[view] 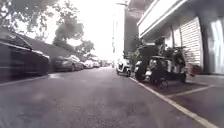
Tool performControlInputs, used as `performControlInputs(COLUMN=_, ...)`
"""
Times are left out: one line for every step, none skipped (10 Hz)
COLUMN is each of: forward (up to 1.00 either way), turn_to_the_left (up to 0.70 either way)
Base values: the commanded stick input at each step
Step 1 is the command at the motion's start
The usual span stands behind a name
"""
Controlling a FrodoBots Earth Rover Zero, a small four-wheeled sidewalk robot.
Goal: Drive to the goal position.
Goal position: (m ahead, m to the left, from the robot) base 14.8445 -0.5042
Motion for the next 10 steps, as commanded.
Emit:
performControlInputs(forward=0.70, turn_to_the_left=0.00)
performControlInputs(forward=0.70, turn_to_the_left=0.00)
performControlInputs(forward=0.70, turn_to_the_left=0.00)
performControlInputs(forward=0.70, turn_to_the_left=0.00)
performControlInputs(forward=0.70, turn_to_the_left=0.00)
performControlInputs(forward=0.70, turn_to_the_left=0.00)
performControlInputs(forward=0.70, turn_to_the_left=0.00)
performControlInputs(forward=0.70, turn_to_the_left=0.00)
performControlInputs(forward=0.70, turn_to_the_left=0.00)
performControlInputs(forward=0.70, turn_to_the_left=0.00)
